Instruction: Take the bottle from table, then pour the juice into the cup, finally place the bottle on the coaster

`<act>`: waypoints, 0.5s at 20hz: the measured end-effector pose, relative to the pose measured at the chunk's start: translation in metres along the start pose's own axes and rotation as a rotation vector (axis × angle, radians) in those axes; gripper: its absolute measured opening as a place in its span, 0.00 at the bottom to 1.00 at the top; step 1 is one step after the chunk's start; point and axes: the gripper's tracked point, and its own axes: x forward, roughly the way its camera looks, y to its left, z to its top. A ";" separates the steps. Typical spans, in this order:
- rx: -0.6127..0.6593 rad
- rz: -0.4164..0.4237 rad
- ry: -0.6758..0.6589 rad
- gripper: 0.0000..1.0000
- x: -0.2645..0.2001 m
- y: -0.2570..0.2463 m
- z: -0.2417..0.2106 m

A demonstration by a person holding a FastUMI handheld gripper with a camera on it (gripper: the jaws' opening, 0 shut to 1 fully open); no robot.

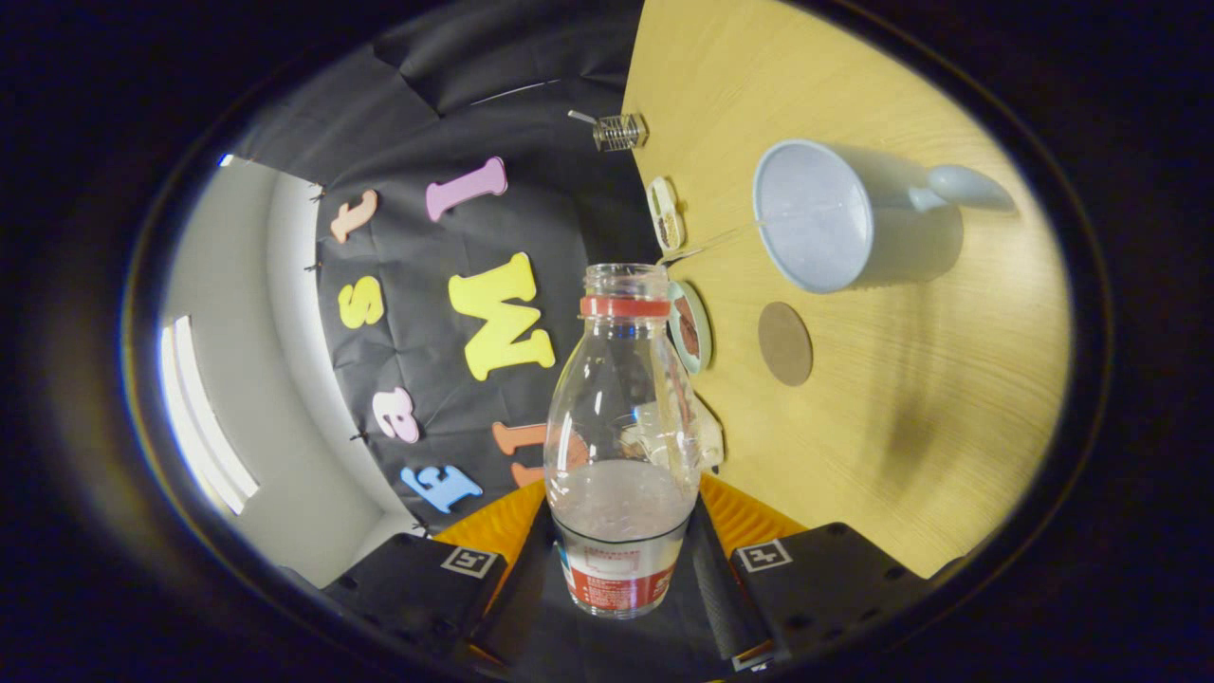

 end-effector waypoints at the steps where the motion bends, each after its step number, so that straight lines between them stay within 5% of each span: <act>1: 0.001 0.000 -0.001 0.77 0.000 0.000 0.000; 10: 0.055 0.009 0.006 0.76 0.000 0.019 -0.006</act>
